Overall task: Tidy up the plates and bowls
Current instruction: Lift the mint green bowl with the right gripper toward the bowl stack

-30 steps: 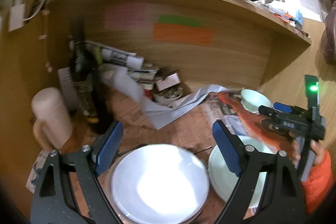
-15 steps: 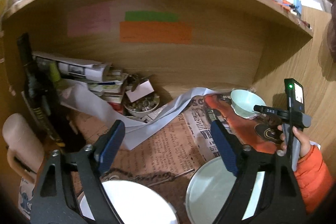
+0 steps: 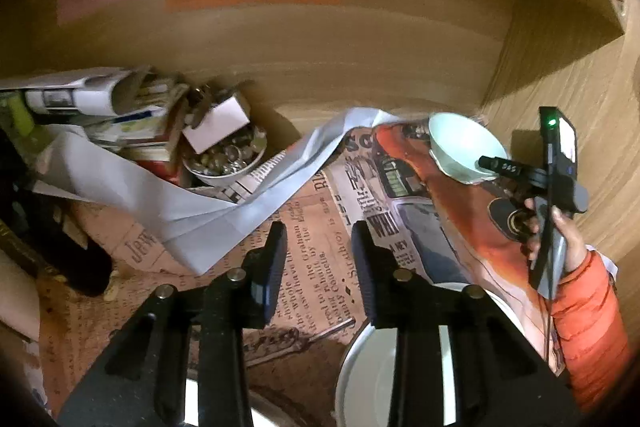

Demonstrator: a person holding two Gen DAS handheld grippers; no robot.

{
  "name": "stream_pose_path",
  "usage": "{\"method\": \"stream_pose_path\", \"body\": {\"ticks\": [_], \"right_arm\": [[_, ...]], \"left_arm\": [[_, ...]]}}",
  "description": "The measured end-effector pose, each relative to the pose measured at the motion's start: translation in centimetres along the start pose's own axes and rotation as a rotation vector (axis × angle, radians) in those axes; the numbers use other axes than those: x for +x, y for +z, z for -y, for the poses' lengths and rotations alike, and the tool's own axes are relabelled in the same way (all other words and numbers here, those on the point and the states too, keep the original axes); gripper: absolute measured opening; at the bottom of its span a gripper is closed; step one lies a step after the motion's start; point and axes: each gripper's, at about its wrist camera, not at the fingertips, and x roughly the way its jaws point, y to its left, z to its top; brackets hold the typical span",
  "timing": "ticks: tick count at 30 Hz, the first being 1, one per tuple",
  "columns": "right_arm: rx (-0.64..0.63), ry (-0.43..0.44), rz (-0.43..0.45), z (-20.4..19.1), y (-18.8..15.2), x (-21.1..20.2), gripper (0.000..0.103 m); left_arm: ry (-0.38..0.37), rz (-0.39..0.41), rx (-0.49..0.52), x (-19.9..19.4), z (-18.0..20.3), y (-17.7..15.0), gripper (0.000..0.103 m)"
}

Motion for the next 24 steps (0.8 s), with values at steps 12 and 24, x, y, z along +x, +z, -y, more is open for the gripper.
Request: {"method": "stream_pose_path", "body": {"ticks": [12,24], "right_arm": [[-0.197,0.222,-0.082,-3.4,-2.2,-0.6,0.027],[-0.388,0.4,-0.141,-8.3,-5.0,-1.1,0.026]], "left_arm": [[0.02,-0.092,0.047,5.1,3.0,2.6,0.034],[0.059,-0.228,0.024,10.3,2.6,3.7,0.034]]}}
